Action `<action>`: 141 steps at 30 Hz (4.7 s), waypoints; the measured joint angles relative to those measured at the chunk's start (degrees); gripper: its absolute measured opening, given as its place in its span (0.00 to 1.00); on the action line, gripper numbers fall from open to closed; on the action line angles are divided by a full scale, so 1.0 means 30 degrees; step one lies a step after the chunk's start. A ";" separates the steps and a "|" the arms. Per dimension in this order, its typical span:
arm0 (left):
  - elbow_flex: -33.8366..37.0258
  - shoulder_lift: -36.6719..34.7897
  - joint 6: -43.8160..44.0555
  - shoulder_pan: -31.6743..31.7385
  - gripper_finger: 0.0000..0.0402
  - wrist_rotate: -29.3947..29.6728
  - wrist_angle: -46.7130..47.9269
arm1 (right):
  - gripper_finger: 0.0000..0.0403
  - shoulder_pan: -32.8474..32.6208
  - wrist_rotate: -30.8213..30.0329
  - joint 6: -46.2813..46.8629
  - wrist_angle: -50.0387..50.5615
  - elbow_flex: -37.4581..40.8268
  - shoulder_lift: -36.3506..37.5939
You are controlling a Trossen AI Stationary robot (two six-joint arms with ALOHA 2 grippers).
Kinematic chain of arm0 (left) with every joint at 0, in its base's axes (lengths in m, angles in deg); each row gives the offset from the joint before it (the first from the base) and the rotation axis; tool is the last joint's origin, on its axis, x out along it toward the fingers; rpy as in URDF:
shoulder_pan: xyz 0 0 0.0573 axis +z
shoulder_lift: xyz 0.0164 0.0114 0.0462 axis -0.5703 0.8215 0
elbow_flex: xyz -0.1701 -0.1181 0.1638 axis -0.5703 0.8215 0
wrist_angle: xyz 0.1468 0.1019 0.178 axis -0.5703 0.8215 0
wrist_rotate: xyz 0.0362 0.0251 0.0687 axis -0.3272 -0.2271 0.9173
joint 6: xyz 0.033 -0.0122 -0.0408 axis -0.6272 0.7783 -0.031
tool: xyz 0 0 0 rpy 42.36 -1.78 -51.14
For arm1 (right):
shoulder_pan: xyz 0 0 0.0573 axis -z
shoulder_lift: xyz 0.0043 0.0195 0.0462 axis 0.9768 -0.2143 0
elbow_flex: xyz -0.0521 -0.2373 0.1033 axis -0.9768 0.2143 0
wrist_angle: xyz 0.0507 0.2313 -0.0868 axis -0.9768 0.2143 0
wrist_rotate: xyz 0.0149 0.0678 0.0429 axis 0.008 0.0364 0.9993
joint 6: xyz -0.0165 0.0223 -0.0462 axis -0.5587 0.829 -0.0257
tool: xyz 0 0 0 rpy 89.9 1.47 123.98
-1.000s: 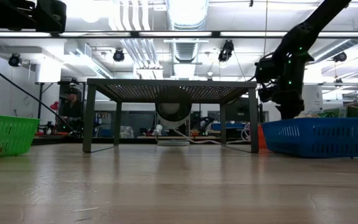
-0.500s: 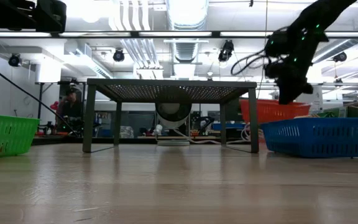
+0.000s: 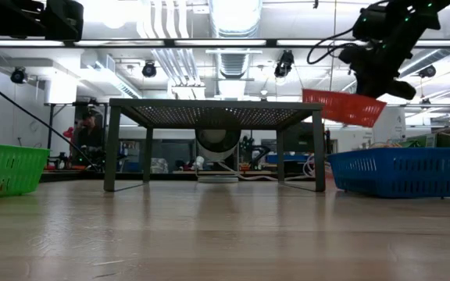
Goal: Pick & Place Office Desk Supplies
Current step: Put the yellow rubber band into the orange bin on the shelf
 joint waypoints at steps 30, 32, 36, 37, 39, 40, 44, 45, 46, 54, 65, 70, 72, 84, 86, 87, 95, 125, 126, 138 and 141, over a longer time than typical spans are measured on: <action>0.0000 -0.0007 -0.0062 -0.0007 0.52 -0.0144 0.0686 | 0.02 -0.5414 -0.0901 0.8409 0.4063 -0.8730 -0.6741; 0.0002 -0.0007 -0.0056 -0.0007 0.52 -0.0472 0.0967 | 0.02 -0.6078 -0.1328 0.9426 0.3965 -0.8817 -0.7107; 0.0004 0.0000 -0.0055 -0.0007 0.52 -0.0516 0.1389 | 0.02 -0.7678 -0.1973 1.0978 0.3797 -0.9029 -0.7721; 0.0000 0.0000 -0.0055 -0.0007 0.52 -0.0520 0.1485 | 0.02 -0.8100 -0.2363 1.1208 0.3717 -0.9107 -0.7810; 0.0004 0.0000 -0.0053 -0.0007 0.52 -0.0669 0.1601 | 0.02 -0.8766 -0.3133 1.1715 0.3482 -0.9189 -0.7882; 0.0000 0.0000 -0.0047 -0.0007 0.52 -0.0735 0.1660 | 0.02 -0.9034 -0.3367 1.1932 0.3362 -0.9194 -0.7892; 0.0007 0.0000 -0.0011 -0.0007 0.52 -0.0897 0.1917 | 0.02 -0.9822 -0.3766 1.3809 0.3105 -0.9194 -0.7897; 0.0005 0.0000 -0.0011 -0.0007 0.52 -0.0895 0.1936 | 0.02 -0.9997 -0.3776 1.4382 0.3079 -0.9194 -0.7897; 0.0007 0.0000 -0.0011 -0.0007 0.52 -0.0897 0.1980 | 0.02 -1.0166 -0.3807 1.4778 0.3050 -0.9187 -0.7897; 0.0004 0.0011 0.0004 -0.0007 0.52 -0.0926 0.2062 | 0.02 -1.1582 -0.4371 1.6501 0.2958 -0.9180 -0.8290; 0.0007 0.0007 0.0004 -0.0007 0.52 -0.0868 0.2055 | 0.02 -1.2387 -0.4308 1.7746 0.2952 -0.9283 -0.9522; 0.0007 0.0007 0.0004 -0.0007 0.52 -0.0868 0.2048 | 0.02 -1.2466 -0.4269 1.7734 0.2982 -0.9340 -0.9611; 0.0007 0.0007 0.0004 -0.0007 0.52 -0.0868 0.2047 | 0.02 -1.2480 -0.4269 1.7734 0.2980 -0.9340 -0.9639; 0.0007 0.0000 0.0011 -0.0007 0.52 -0.0868 0.2047 | 0.02 -1.2502 -0.4312 1.7727 0.3919 -0.9340 -0.9820; 0.0007 0.0000 0.0005 -0.0007 0.52 -0.0868 0.2047 | 0.02 -1.2502 -0.4298 1.7749 0.4161 -0.9341 -1.0001; 0.0004 0.0000 0.0009 -0.0007 0.52 -0.0868 0.2047 | 0.02 -1.2502 -0.4283 1.7741 0.4061 -0.9347 -1.0044; 0.0007 0.0000 0.0011 -0.0007 0.52 -0.0868 0.2047 | 0.02 -1.2502 -0.4244 1.7676 0.3789 -0.9362 -1.0207; 0.0007 0.0007 0.0011 -0.0007 0.52 -0.0868 0.2040 | 0.05 -1.2558 -0.4261 1.7037 0.3109 -0.9326 -1.0098; 0.0007 0.0007 0.0011 -0.0007 0.52 -0.0868 0.2040 | 0.05 -1.2575 -0.4261 1.7090 0.3000 -0.9326 -1.0098; 0.0005 0.0007 0.0011 -0.0005 0.52 -0.0868 0.2040 | 0.05 -1.2582 -0.4903 1.7166 0.3433 -0.9326 -1.0069; 0.0007 0.0000 0.0011 0.0000 0.52 -0.0868 0.2040 | 0.05 -1.2575 -0.4910 1.7173 0.3432 -0.9326 -1.0069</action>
